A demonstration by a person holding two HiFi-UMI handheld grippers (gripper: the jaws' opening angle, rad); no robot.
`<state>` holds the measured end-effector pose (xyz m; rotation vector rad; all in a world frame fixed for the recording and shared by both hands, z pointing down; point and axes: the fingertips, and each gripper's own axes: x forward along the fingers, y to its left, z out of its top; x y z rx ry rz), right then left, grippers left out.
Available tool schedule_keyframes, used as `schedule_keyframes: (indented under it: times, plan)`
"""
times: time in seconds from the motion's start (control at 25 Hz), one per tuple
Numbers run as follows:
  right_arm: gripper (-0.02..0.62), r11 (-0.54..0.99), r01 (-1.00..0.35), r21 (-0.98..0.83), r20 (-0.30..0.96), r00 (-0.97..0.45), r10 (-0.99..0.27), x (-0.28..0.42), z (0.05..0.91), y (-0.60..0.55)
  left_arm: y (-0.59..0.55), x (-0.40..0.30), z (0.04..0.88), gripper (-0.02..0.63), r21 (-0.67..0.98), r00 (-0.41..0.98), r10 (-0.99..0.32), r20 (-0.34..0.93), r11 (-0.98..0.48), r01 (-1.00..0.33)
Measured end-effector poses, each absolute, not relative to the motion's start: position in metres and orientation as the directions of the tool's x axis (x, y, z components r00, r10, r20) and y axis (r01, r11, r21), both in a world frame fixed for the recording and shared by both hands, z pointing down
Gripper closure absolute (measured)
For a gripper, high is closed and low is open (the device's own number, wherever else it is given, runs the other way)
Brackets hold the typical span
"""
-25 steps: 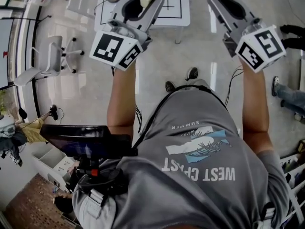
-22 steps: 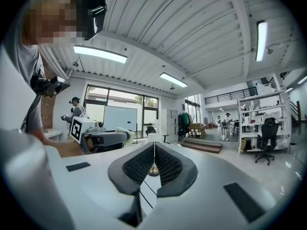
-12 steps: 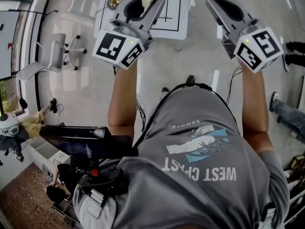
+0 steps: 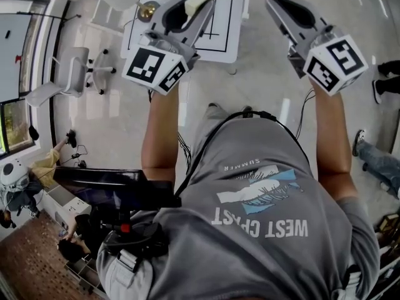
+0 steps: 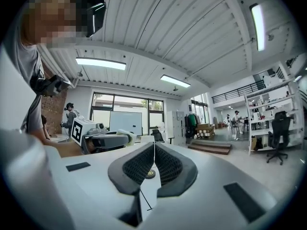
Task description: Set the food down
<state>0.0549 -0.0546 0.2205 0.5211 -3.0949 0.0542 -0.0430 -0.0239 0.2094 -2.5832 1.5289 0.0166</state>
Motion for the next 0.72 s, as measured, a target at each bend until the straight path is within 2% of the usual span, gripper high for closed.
schedule_keyframes:
  times: [0.16,0.72]
  plan:
    - [0.586,0.937,-0.347,-0.032,0.009,-0.938,-0.347,0.054,0.237,-0.067,-0.037,-0.045,0.222,0.5,-0.12,0.498,-0.863,-0.079,-0.488,-0.865]
    - [0.586,0.917,-0.398,-0.005,0.096,-0.913,-0.396,-0.003,0.206,-0.086,-0.066,-0.109,0.192,0.5,-0.054,0.523,-0.843,-0.125,-0.521,-0.852]
